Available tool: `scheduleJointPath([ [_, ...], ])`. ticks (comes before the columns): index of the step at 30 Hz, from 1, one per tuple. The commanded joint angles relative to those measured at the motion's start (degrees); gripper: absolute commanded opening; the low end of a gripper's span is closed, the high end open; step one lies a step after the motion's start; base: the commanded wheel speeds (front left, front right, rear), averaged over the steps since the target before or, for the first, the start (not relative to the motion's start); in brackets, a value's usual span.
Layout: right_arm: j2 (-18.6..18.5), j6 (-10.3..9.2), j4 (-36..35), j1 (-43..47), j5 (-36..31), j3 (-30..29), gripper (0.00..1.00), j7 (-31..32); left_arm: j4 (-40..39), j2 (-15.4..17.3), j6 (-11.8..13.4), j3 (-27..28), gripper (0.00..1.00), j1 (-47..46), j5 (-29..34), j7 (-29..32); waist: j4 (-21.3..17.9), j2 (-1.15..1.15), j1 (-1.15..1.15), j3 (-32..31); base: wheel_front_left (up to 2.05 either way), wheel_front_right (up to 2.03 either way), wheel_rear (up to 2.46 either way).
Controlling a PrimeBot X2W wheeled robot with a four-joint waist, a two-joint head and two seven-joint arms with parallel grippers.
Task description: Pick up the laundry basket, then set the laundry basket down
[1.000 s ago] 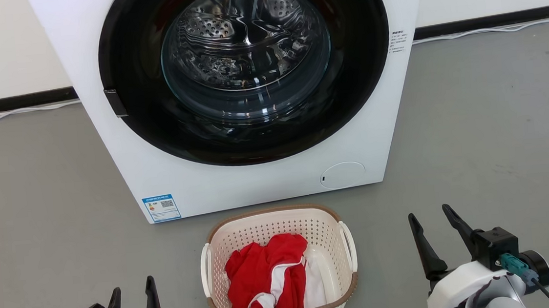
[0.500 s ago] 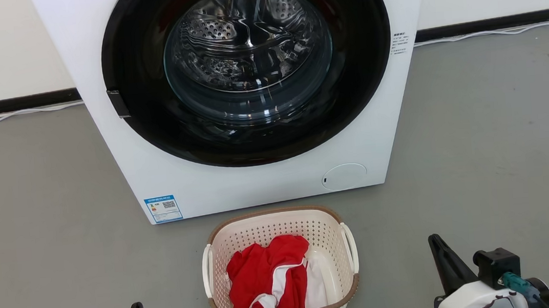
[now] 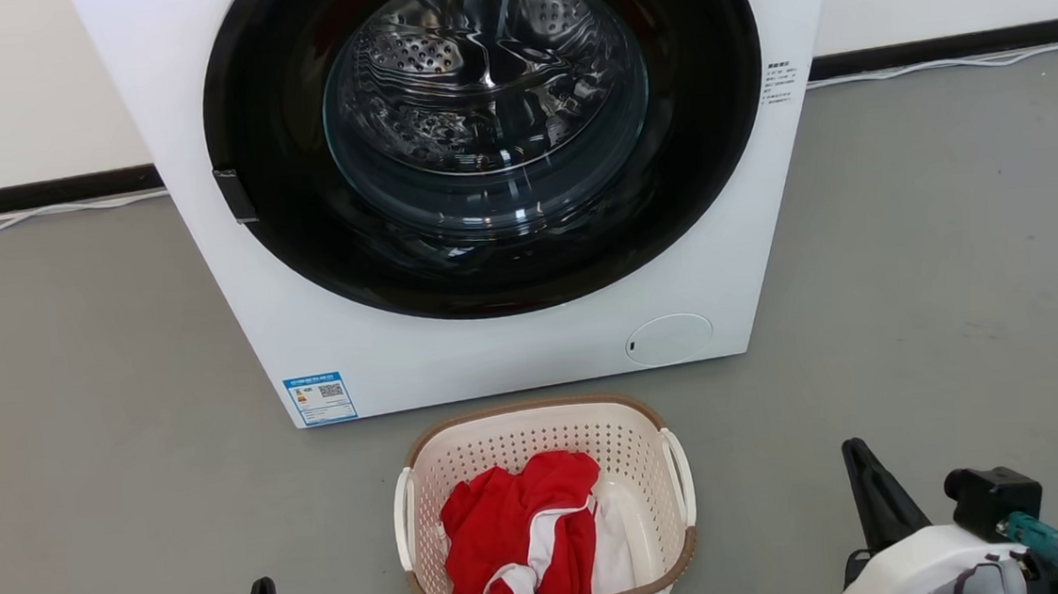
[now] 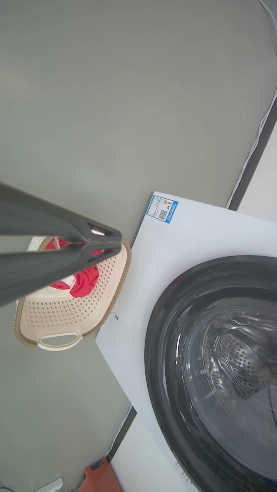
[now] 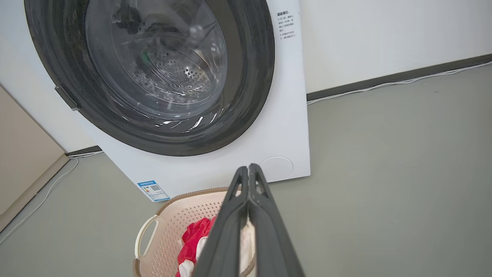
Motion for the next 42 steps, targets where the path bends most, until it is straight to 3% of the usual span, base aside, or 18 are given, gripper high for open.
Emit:
scheduleJointPath([
  [1, -0.15, -0.01, -2.03, -1.69, 1.96, -0.24, 0.00, 0.39, -1.83, 0.58, -0.66, 0.70, 0.00, -2.20, -1.50, 0.37, 0.05, 0.00, -0.01, 0.01, 0.00, 0.00, 0.00],
  [42, -0.18, -0.04, -7.38, -0.93, 31.05, -2.30, 0.00, 7.11, -6.76, -0.15, -3.54, 2.93, 0.00, -3.50, -24.15, 7.09, 1.56, 0.00, -0.01, 0.44, 0.00, 0.00, 0.00],
])
